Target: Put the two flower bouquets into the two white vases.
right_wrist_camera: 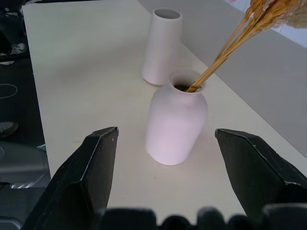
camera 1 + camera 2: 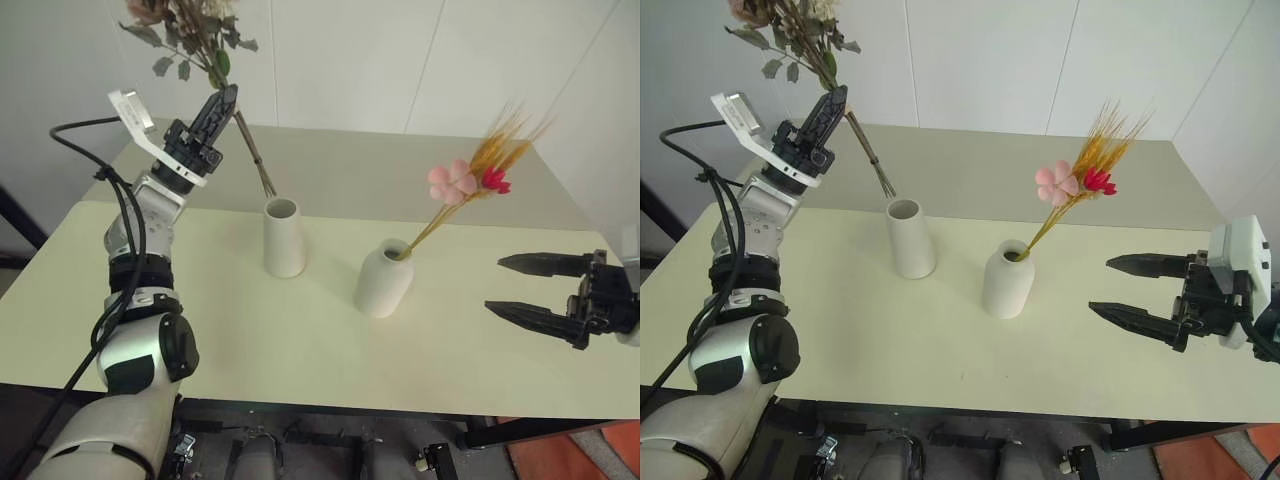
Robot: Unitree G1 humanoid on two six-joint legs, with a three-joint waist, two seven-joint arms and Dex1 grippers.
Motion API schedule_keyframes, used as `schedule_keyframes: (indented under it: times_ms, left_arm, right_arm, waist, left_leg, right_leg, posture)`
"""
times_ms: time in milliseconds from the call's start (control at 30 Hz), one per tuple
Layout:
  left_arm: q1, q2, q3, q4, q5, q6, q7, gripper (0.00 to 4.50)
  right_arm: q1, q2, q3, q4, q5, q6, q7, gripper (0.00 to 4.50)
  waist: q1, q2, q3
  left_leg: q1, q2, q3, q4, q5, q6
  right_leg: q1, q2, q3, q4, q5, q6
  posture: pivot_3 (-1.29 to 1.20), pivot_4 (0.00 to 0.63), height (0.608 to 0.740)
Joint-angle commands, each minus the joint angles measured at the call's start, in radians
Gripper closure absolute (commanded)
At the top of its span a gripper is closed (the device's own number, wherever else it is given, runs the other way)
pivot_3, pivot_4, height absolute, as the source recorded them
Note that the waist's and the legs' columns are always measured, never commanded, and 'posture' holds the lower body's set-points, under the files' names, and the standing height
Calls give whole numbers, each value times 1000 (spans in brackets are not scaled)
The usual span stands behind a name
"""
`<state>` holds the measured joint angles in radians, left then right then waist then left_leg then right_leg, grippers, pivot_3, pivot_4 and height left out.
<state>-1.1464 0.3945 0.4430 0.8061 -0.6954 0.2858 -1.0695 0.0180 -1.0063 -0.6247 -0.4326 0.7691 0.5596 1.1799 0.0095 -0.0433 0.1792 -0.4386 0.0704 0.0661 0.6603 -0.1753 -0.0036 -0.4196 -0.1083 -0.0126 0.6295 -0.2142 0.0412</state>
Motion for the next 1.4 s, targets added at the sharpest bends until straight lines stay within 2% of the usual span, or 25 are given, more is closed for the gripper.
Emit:
schedule_keyframes:
  times_ms: [33, 367, 433, 467, 667, 733, 833, 933, 1100, 1267, 1400]
  left_arm:
    - [-51, -5, -18, 82, 36, -76, -60, 4445]
    - [-51, -23, -74, 194, 135, -172, -138, 4445]
    - [-36, -26, -104, 200, 178, -214, -153, 3725]
    - [-31, -28, -111, 202, 189, -227, -162, 3530]
    - [-4, -13, -130, 155, 187, -192, -264, 1620]
    - [46, 18, -164, 119, 206, -172, -324, 928]
    - [129, 58, -232, 54, 253, -163, -382, 120]
    - [176, 81, -258, 8, 282, -155, -346, 34]
    - [190, 112, -227, -52, 280, -153, -251, 34]
    - [205, 161, -197, -189, 239, -99, -217, 34]
    - [312, 248, -185, -362, 206, -36, -249, 34]
  right_arm:
    - [17, 3, -64, -46, 19, -3, -18, 625]
    - [53, 14, -91, -77, 33, -5, -43, 625]
    - [50, 16, -84, -76, 34, -9, -47, 625]
    - [49, 16, -82, -76, 35, -11, -48, 625]
    - [52, 18, -71, -58, 23, -27, -41, 625]
    - [49, 22, -60, -51, 15, -39, -39, 625]
    - [47, 27, -47, -40, 4, -54, -37, 625]
    - [36, 30, -30, -26, -8, -72, -34, 625]
    - [-4, 25, 11, 13, -25, -102, -25, 625]
    - [-34, 20, 45, 56, -46, -133, -7, 625]
    - [-34, 18, 40, 68, -49, -140, 0, 625]
  waist:
    - [1, 0, 0]
    - [2, 0, 0]
    - [2, 0, 0]
    - [2, 0, 0]
    - [2, 0, 0]
    - [0, 0, 0]
    - [-7, 1, -1]
    - [-4, 1, -1]
    - [4, 1, -1]
    - [2, 1, -1]
    - [-7, 2, -1]
  left_leg:
    - [0, 0, 0, 0, 0, 0]
    - [-1, 0, 0, 0, 0, 0]
    - [-1, 0, 0, 0, 0, 0]
    - [-1, 0, 0, 0, 0, 0]
    - [-1, 0, 0, 0, 0, 0]
    - [-1, 0, 0, 0, 0, 0]
    - [-1, 0, 0, 0, 0, 0]
    - [-1, 0, 0, 0, 0, 0]
    - [-1, 0, -1, 0, 0, 0]
    - [-1, 0, -1, 0, 0, 0]
    - [-1, 0, -1, 0, 0, 0]
  right_leg:
    - [0, 0, 0, 0, 0, 0]
    - [-1, 0, 0, 0, 0, 0]
    - [-1, 0, 0, 0, 0, 0]
    - [-1, 0, 0, 0, 0, 0]
    - [-1, 0, 0, 0, 0, 0]
    - [-1, 0, 0, 0, 0, 0]
    - [-1, 0, 0, 1, 0, 0]
    - [-1, 0, 0, 1, 0, 0]
    - [-1, 0, 0, 0, 0, 0]
    - [-1, 0, 0, 1, 0, 0]
    - [-1, 0, 0, 1, 0, 0]
  posture:
    - [0, 150, 740]
    - [0, 150, 740]
    - [0, 150, 740]
    - [0, 150, 740]
    - [0, 150, 740]
    - [0, 150, 740]
    - [0, 150, 740]
    - [0, 150, 740]
    - [0, 150, 740]
    - [0, 150, 740]
    - [0, 150, 740]
